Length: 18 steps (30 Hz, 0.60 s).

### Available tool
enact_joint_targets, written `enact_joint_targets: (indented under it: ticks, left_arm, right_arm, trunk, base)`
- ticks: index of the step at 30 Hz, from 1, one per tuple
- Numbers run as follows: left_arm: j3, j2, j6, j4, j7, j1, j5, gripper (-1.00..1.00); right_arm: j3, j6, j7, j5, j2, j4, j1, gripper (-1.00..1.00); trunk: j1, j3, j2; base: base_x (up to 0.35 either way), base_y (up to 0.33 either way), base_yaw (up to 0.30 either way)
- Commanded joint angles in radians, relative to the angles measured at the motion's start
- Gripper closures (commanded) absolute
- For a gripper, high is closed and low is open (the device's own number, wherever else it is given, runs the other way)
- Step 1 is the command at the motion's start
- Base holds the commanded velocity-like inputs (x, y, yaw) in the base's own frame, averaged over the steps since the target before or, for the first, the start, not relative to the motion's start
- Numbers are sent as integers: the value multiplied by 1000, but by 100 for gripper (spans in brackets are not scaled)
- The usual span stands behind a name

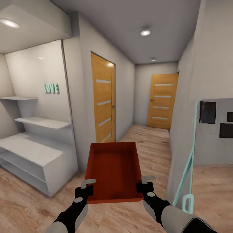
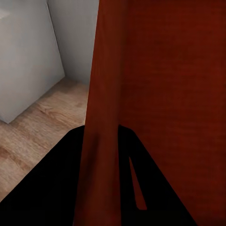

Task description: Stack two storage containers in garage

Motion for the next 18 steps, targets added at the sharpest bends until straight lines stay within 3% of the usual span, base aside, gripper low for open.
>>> enact_joint_targets:
  ticks: [1,8,18]
  left_arm:
    - [49,23,-4,2,16,-1,14,100]
    - [49,23,-4,2,16,-1,14,100]
    - [49,23,-4,1,16,-1,14,100]
  right_arm:
    - [-46,-45,5,9,0,-4,-1,100]
    - [-46,-45,5,8,1,-4,-1,100]
    - [-46,-45,5,8,0,-4,-1,100]
  trunk:
    - [1,-2,-1]
    - [1,-2,-1]
    - [1,-2,-1]
  base:
    - [323,100,0]
    - [323,100,-81]
    - [323,104,-276]
